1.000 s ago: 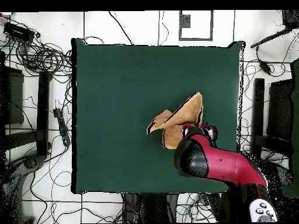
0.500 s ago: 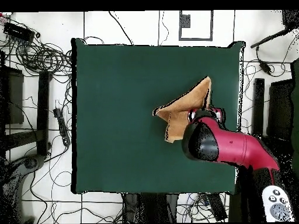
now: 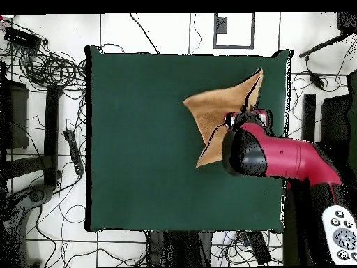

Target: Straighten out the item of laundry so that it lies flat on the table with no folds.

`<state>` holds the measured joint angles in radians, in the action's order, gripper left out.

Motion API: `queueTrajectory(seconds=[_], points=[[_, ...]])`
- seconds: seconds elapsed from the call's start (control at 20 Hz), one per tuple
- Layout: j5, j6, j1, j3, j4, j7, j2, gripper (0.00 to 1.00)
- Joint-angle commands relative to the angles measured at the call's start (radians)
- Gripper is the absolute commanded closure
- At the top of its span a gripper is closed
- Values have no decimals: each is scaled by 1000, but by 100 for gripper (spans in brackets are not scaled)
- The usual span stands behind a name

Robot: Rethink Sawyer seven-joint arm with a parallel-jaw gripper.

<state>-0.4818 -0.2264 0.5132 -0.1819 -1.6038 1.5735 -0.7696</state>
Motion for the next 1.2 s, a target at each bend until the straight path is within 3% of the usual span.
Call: queueTrajectory(seconds=[0.05, 0.2, 0.35, 0.65, 1.0, 1.2], points=[[-109, 83, 104, -313, -1, -114, 111, 100], [-88, -5, 72, -261, 7, -71, 97, 100], [-41, -220, 14, -153, 40, -34, 91, 100], [-39, -228, 25, -126, -5, 6, 79, 100], [-81, -320, -78, 48, 23, 112, 76, 100], [-72, -323, -73, 66, 23, 78, 78, 100]])
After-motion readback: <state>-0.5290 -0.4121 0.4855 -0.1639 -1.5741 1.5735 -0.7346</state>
